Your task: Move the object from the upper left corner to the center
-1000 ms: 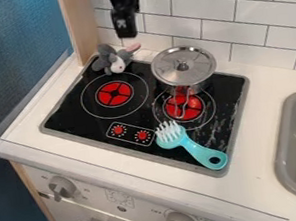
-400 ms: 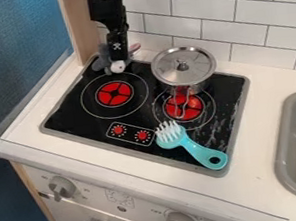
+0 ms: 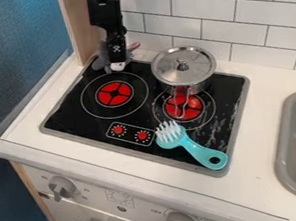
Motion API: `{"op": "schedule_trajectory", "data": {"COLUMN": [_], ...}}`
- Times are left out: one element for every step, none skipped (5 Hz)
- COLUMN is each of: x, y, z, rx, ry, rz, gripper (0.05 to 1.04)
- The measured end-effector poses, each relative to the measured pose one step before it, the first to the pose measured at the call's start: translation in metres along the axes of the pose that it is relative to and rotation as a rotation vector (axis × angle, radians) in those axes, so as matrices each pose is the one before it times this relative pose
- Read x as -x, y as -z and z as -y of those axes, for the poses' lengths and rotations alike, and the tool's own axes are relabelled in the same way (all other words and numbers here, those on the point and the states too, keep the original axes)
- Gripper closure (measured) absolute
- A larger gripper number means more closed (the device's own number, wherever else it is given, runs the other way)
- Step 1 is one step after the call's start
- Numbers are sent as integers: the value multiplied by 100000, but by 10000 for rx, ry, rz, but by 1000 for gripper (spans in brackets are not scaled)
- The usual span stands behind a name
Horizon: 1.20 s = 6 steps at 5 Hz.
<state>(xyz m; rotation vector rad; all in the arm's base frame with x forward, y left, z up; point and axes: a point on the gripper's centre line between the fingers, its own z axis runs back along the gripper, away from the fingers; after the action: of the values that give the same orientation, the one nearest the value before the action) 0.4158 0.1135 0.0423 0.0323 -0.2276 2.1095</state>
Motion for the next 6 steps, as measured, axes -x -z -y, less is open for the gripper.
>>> {"op": "schedule_trajectory", "data": {"x": [-298,-541,-392,106,-289,-526], "y": [1670,790,-68,-663,-2128,-2264], "z": [-225,-293,-835,-804,-66,-910], "rx": [-433,46,-12,-129,184,385], "ry": [-152,-104,193,242,70,-80], "rz": [385,355,172,-181,-195,-324], "gripper": [139,394,544,569,569,569]}}
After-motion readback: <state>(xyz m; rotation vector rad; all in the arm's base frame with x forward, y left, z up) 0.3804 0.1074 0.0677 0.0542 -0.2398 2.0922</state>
